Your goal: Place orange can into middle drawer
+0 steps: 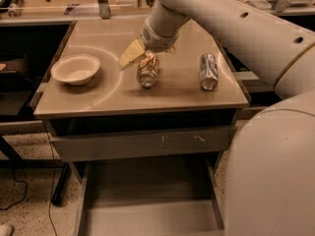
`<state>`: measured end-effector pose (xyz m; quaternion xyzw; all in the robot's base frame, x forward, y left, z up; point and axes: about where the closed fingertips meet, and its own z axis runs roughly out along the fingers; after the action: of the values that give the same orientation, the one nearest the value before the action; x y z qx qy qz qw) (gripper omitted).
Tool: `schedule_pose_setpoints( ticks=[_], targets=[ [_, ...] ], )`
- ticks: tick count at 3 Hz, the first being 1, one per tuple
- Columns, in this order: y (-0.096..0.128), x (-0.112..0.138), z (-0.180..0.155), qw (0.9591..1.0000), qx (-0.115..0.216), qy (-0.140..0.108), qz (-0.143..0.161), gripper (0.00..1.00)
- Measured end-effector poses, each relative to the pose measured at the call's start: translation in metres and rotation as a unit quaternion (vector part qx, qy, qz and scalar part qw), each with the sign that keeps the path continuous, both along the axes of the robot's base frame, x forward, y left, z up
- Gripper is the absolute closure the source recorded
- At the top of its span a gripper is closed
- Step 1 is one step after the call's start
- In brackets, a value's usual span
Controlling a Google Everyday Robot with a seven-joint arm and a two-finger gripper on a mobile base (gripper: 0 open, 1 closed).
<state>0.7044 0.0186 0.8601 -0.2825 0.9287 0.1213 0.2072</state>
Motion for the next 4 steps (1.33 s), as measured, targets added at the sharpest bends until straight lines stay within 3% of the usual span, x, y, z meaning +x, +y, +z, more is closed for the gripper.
schedule_pose_setpoints(
  ticks=[4],
  targets=[
    [0.006, 0.01, -0.047, 0.9982, -0.05, 0.032, -0.012, 0.0]
  ],
)
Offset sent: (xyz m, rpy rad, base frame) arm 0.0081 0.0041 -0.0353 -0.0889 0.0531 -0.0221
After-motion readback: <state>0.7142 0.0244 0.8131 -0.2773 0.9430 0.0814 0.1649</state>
